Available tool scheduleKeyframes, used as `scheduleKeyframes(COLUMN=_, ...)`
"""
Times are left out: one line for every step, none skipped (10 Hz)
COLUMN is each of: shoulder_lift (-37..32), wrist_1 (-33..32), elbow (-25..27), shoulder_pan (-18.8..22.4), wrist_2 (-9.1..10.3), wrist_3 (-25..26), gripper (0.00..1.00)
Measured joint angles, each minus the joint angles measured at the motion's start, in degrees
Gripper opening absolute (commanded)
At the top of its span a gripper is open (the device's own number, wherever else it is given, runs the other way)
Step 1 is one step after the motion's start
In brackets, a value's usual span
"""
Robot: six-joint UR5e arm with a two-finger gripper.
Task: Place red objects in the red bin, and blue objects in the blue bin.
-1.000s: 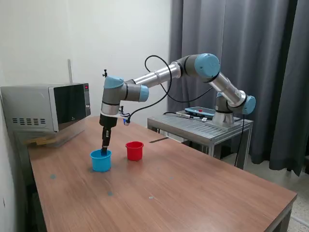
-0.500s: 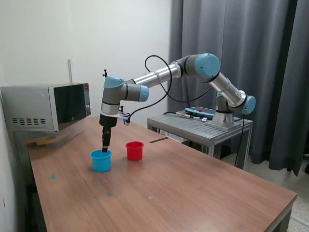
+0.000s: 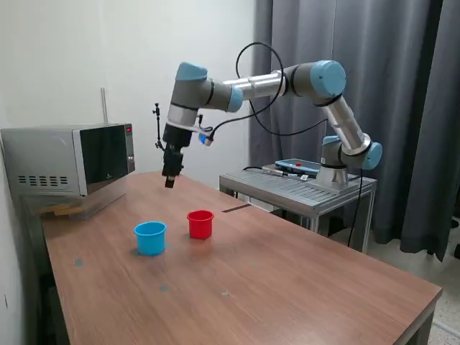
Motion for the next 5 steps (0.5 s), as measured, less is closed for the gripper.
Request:
scheduleKeyframes(shoulder_lift=-4.9, wrist_1=3.8, elbow=2.4, shoulder_pan=1.0, wrist_2=0.08, wrist_3=-1.8, gripper=1.0)
scheduleKeyframes(shoulder_lift=-10.0, wrist_1=6.8, elbow=5.8, shoulder_pan=2.6, wrist_2=0.23, wrist_3=-4.0, gripper=1.0)
scheduleKeyframes(shoulder_lift=-15.1, wrist_1=8.7, elbow=9.6, shoulder_pan=4.5, wrist_2=0.36, wrist_3=-6.1, gripper=1.0)
scheduleKeyframes(shoulder_lift=-20.0, wrist_1=10.5, elbow=13.2, shoulder_pan=6.0, wrist_2=0.45, wrist_3=-7.8, gripper=1.0)
scheduleKeyframes(shoulder_lift=-24.5, wrist_1=13.1, elbow=16.6, shoulder_pan=6.8, wrist_2=0.56, wrist_3=-8.9, gripper=1.0)
